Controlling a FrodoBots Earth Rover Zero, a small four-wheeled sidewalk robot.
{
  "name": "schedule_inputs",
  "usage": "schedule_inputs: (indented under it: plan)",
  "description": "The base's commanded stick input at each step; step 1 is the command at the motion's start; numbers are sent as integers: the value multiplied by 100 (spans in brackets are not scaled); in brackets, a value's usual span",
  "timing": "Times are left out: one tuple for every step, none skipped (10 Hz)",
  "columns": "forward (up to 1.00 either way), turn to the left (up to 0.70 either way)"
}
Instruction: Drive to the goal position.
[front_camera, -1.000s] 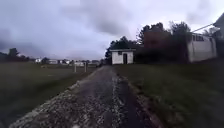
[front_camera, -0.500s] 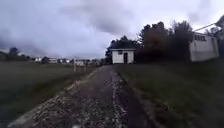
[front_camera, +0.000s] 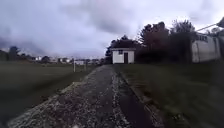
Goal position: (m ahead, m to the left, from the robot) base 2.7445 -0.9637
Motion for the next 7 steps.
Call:
schedule_inputs:
  plan:
    - [60,0]
    - [60,0]
    - [60,0]
    - [60,0]
    - [60,0]
    - [60,0]
    - [60,0]
